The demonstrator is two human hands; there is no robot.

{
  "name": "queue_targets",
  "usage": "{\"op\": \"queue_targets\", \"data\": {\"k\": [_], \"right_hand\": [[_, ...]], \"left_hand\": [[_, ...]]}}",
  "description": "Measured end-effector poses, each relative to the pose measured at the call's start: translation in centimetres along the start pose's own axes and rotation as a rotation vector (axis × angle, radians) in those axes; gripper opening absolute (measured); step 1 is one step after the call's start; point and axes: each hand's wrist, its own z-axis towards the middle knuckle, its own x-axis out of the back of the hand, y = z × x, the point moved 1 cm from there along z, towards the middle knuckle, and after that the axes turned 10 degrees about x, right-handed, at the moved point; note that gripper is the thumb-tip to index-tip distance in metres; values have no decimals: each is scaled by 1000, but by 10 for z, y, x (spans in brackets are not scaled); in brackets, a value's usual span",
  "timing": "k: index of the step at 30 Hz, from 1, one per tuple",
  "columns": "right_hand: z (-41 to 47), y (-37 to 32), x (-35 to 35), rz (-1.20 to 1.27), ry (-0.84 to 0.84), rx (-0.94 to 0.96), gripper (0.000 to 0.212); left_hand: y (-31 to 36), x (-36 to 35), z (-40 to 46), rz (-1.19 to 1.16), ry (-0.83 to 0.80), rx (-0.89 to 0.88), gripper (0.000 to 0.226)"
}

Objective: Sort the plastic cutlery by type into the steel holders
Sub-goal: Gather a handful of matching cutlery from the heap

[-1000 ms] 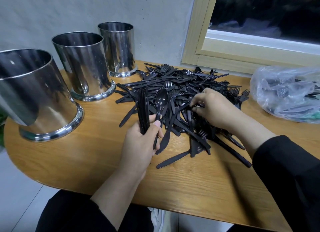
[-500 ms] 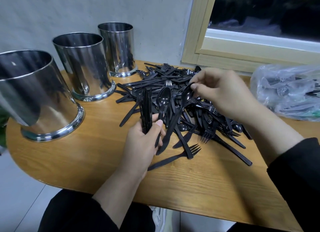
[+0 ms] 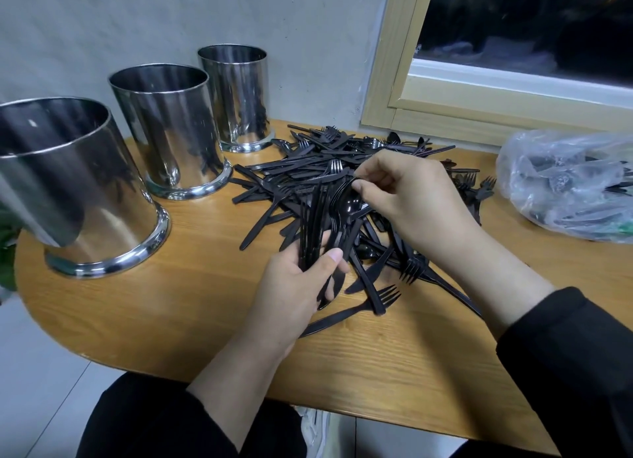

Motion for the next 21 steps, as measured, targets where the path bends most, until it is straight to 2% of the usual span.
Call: {"op": "queue_targets", "data": {"k": [2, 3, 7, 9, 14, 17, 21], "right_hand": [[-6, 8, 1, 6, 41, -46, 4], [-10, 13, 1, -26, 6, -65, 6], [-32, 35, -13, -252, -439, -35, 26], [-40, 42, -24, -260, -529, -38, 39], [-42, 44, -33, -245, -513, -62, 46], [-41, 42, -35, -256, -509, -17, 40], [-43, 38, -39, -389, -473, 51, 28]], "left_hand": [[-1, 1, 0, 1, 6, 9, 27], [-1, 2, 0, 11, 9, 11, 28], [0, 2, 1, 28, 30, 28, 31], [0, 2, 1, 36, 29, 27, 30], [1, 3, 0, 25, 39, 18, 28], [1, 3, 0, 35, 38, 24, 29], [0, 3, 1, 30, 37, 23, 29]]}}
